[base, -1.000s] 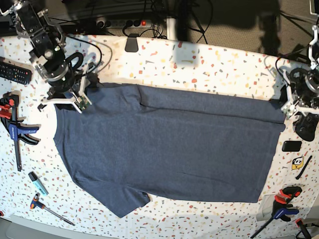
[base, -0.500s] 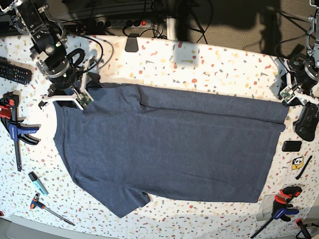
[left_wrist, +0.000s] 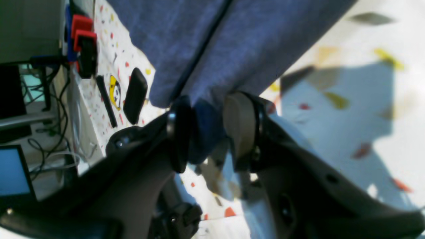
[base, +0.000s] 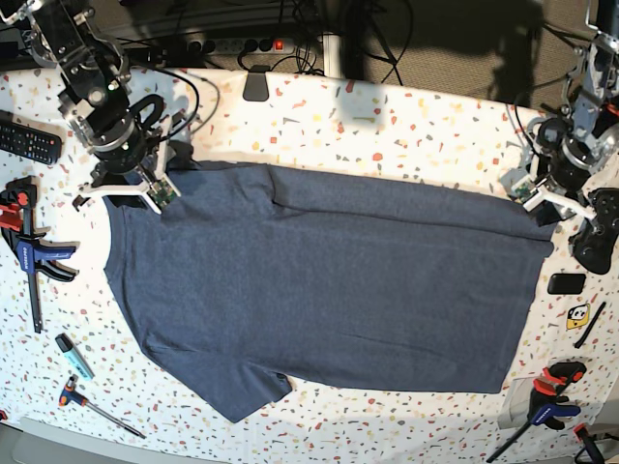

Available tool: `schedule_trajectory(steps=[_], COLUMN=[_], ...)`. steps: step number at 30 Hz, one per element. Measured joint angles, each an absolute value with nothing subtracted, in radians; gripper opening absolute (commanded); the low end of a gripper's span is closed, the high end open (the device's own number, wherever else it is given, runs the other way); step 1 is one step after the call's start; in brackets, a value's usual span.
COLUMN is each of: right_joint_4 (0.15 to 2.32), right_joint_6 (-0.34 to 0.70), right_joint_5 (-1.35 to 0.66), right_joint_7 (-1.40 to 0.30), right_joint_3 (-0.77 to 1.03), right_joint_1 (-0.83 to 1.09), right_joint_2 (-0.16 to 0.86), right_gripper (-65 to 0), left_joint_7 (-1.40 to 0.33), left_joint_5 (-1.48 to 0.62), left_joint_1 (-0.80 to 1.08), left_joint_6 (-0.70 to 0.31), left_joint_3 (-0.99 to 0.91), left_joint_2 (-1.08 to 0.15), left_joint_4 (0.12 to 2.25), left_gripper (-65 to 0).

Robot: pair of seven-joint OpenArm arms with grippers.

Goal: Fold the T-shirt properly
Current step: 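Grasp the shirt's side edges near the shoulders with both grippers, then pull the grasped shoulders toward the robot to straighten the shirt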

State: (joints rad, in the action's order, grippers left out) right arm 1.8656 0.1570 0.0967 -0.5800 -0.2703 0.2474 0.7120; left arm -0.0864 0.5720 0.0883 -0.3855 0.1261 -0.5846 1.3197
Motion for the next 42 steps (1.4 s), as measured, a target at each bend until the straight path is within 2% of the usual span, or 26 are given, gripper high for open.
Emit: schedule_trajectory(steps=[4, 15, 17, 20, 21, 24, 34, 36, 39, 40, 42], right_joint_4=[1.866, 1.991, 1.991, 1.990, 1.988, 1.957, 1.818, 1.798, 1.771, 1.762, 1.753], right_joint_6=[0.157, 0.156, 0.164, 0.258, 0.275, 0.307, 0.313, 0.312, 0.312, 0.312, 0.312], right_joint_5=[0.114, 0.195, 0.202, 0.196, 0.189, 0.191, 0.249, 0.248, 0.212, 0.209, 0.213], right_joint_7=[-0.586, -0.685, -0.709, -0.720, -0.715, -0.712, -0.654, -0.644, -0.640, -0.636, -0.641], right_joint_3=[-0.270, -0.270, -0.268, -0.269, -0.270, -0.270, -0.269, -0.269, -0.269, -0.269, -0.269], right_joint_1=[0.247, 0.365, 0.381, 0.388, 0.388, 0.385, 0.365, 0.346, 0.321, 0.317, 0.316], right_joint_2=[0.712, 0.739, 0.751, 0.750, 0.749, 0.748, 0.746, 0.746, 0.745, 0.744, 0.742], right_gripper=[-44.0, -43.9, -39.4, -27.9, -26.1, -26.0, -26.0, -28.6, -38.7, -43.2, -56.3], left_joint_7=[-0.090, -0.089, -0.090, -0.089, -0.089, -0.089, -0.089, -0.089, -0.089, -0.089, -0.089], left_joint_5=[0.573, 0.572, 0.572, 0.572, 0.572, 0.572, 0.572, 0.572, 0.572, 0.572, 0.572], left_joint_1=[0.094, 0.113, 0.113, 0.114, 0.114, 0.114, 0.114, 0.114, 0.114, 0.113, 0.114], left_joint_6=[-0.393, -0.392, -0.392, -0.392, -0.392, -0.392, -0.392, -0.392, -0.392, -0.392, -0.392], left_joint_3=[0.126, 0.126, 0.126, 0.126, 0.126, 0.126, 0.126, 0.126, 0.126, 0.126, 0.126], left_joint_2=[-0.590, -0.590, -0.590, -0.590, -0.590, -0.590, -0.590, -0.590, -0.590, -0.590, -0.590], left_joint_4=[1.317, 1.317, 1.317, 1.317, 1.317, 1.317, 1.317, 1.317, 1.317, 1.317, 1.317], left_gripper=[-65.0, -65.0, -65.0, -65.0, -65.0, -65.0, -65.0, -65.0, -65.0, -65.0, -65.0])
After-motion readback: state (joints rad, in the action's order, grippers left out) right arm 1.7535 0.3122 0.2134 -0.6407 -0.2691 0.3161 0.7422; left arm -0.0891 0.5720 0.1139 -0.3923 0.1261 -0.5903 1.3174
